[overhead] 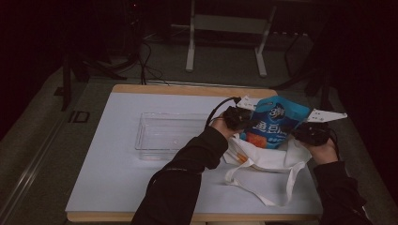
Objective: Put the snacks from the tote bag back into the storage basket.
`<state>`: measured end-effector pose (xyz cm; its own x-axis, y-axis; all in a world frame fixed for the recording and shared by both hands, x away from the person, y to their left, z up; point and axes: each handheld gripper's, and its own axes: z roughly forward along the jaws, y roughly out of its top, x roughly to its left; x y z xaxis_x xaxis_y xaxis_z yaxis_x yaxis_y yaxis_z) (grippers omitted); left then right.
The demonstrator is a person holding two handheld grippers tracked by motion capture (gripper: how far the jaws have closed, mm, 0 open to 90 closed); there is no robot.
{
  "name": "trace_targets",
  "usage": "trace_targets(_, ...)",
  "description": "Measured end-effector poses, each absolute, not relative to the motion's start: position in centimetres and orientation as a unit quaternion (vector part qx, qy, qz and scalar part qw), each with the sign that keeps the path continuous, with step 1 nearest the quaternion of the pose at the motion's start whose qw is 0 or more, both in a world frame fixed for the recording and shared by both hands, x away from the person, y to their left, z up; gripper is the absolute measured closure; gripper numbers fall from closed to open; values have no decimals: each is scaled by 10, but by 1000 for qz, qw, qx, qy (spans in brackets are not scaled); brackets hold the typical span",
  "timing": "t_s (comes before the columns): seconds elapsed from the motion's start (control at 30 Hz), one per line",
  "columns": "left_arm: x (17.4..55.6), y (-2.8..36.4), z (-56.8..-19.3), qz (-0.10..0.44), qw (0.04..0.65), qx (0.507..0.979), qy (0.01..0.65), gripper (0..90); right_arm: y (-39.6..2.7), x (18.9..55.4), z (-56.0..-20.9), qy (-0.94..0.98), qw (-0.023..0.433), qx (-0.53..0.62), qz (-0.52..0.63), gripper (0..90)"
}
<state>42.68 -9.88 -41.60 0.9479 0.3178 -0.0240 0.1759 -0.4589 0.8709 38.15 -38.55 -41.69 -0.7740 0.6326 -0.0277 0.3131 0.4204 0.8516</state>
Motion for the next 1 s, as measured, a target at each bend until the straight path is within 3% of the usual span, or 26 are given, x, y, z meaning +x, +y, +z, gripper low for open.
trace_targets(1.0,415,-90,-340,87,541,826,128,900,-384,366,-334,813,214,253,479,886)
